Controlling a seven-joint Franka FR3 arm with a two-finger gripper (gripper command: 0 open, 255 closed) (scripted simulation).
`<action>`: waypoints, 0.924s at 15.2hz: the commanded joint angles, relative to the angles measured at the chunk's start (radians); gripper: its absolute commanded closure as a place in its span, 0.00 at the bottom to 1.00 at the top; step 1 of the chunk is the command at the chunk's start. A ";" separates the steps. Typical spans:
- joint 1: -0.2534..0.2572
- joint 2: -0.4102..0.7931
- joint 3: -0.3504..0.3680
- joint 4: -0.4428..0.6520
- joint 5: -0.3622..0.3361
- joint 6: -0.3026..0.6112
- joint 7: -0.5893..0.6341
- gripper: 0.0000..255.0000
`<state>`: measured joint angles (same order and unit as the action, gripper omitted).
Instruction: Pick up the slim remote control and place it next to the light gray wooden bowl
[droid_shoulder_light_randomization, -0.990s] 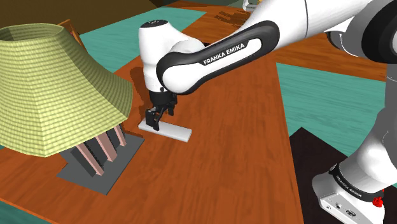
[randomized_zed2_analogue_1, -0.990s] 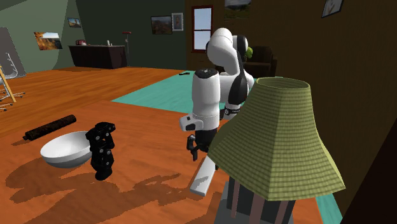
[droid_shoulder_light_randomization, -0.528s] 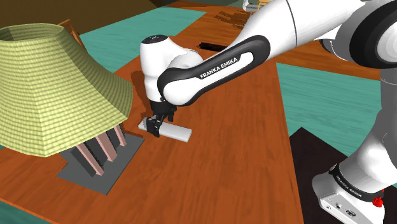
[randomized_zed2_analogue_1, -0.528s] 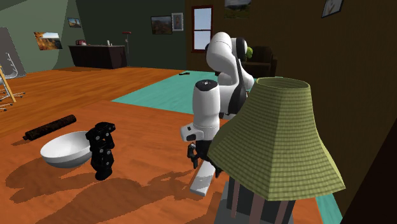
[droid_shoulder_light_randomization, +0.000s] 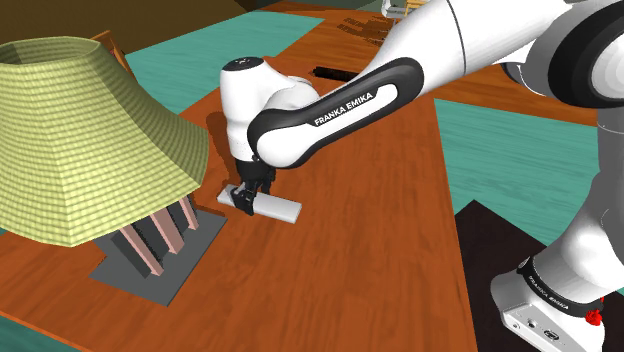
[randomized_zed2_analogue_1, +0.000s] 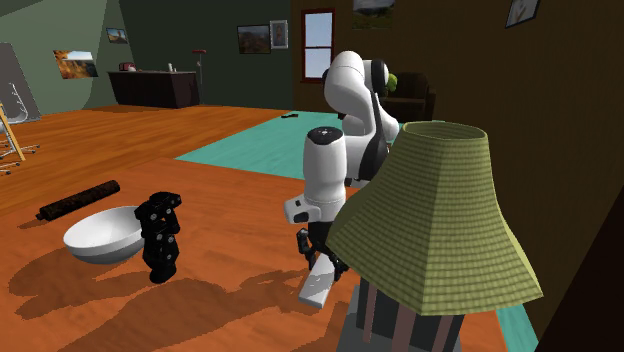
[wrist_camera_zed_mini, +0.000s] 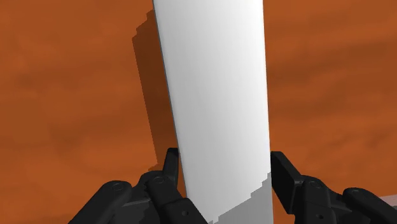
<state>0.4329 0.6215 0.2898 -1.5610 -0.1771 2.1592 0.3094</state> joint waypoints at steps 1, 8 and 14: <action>0.000 0.001 0.000 0.000 0.000 0.000 0.000 1.00; 0.000 0.001 -0.001 0.000 0.000 0.001 0.000 1.00; -0.004 -0.032 0.006 0.018 0.010 -0.050 -0.005 1.00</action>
<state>0.4308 0.5967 0.2952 -1.5446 -0.1692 2.1178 0.3061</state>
